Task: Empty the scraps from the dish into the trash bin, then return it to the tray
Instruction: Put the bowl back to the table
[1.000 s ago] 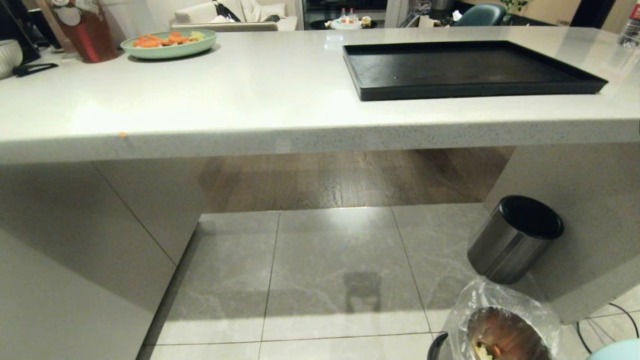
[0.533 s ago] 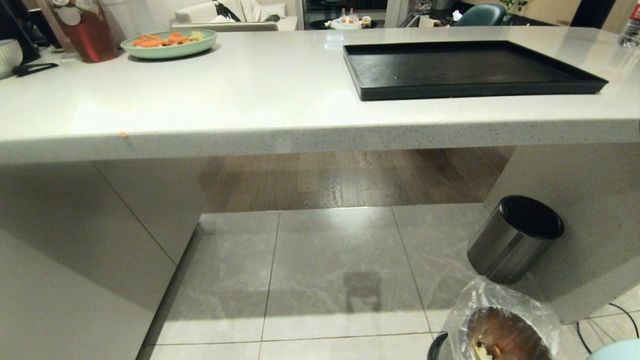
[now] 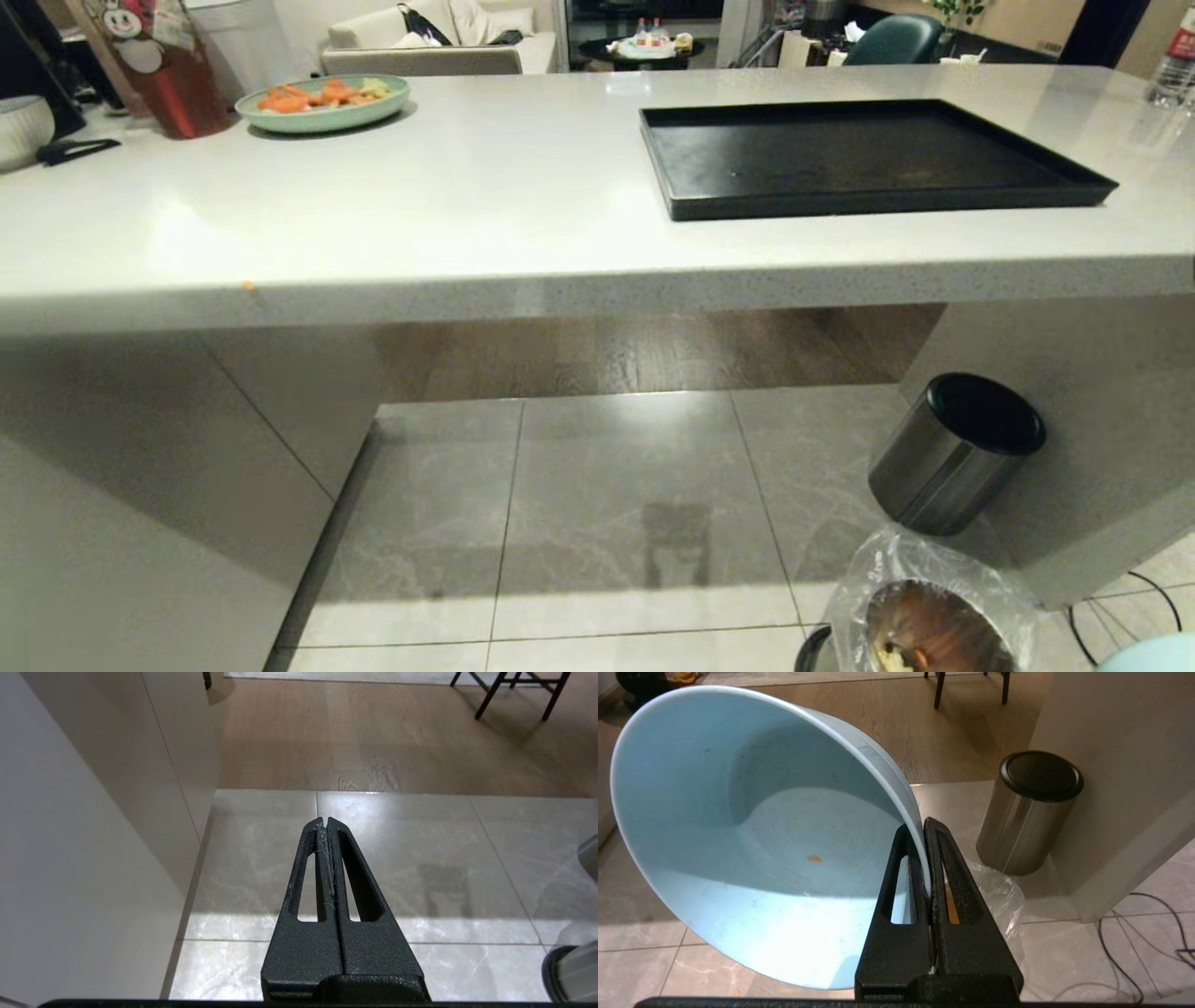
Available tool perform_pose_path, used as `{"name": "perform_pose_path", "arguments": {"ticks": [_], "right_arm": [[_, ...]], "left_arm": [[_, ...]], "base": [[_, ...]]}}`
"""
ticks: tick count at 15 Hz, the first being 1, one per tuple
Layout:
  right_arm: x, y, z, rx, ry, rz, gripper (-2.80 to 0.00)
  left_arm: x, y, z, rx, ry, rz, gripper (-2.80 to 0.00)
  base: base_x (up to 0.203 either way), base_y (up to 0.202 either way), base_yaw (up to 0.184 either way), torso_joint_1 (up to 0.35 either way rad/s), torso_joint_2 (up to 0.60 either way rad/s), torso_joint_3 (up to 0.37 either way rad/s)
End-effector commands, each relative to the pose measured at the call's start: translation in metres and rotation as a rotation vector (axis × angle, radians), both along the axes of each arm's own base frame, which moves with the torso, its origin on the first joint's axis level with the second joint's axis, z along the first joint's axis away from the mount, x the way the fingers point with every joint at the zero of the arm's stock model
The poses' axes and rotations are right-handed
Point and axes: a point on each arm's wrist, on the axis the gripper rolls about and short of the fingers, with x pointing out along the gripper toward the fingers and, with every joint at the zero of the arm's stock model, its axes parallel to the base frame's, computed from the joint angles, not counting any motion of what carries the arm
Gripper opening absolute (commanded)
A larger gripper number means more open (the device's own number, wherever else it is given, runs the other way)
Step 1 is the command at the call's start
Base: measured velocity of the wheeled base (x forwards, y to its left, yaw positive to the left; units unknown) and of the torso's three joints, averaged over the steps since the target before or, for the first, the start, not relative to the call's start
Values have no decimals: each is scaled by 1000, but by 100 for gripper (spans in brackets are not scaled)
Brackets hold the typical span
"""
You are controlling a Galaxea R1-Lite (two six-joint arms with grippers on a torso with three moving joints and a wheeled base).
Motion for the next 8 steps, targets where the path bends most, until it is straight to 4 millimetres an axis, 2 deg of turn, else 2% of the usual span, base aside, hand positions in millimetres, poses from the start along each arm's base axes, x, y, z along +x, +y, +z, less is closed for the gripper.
{"name": "perform_pose_path", "arguments": {"ticks": [1, 8], "right_arm": [[0, 0, 0, 0, 0, -1, -280], [0, 0, 0, 0, 0, 1, -280]], "left_arm": [[0, 0, 0, -1, 0, 0, -280], [0, 0, 0, -1, 0, 1, -280]], "base": [[0, 0, 0, -25, -385, -424], [0, 0, 0, 26, -435, -407]]}}
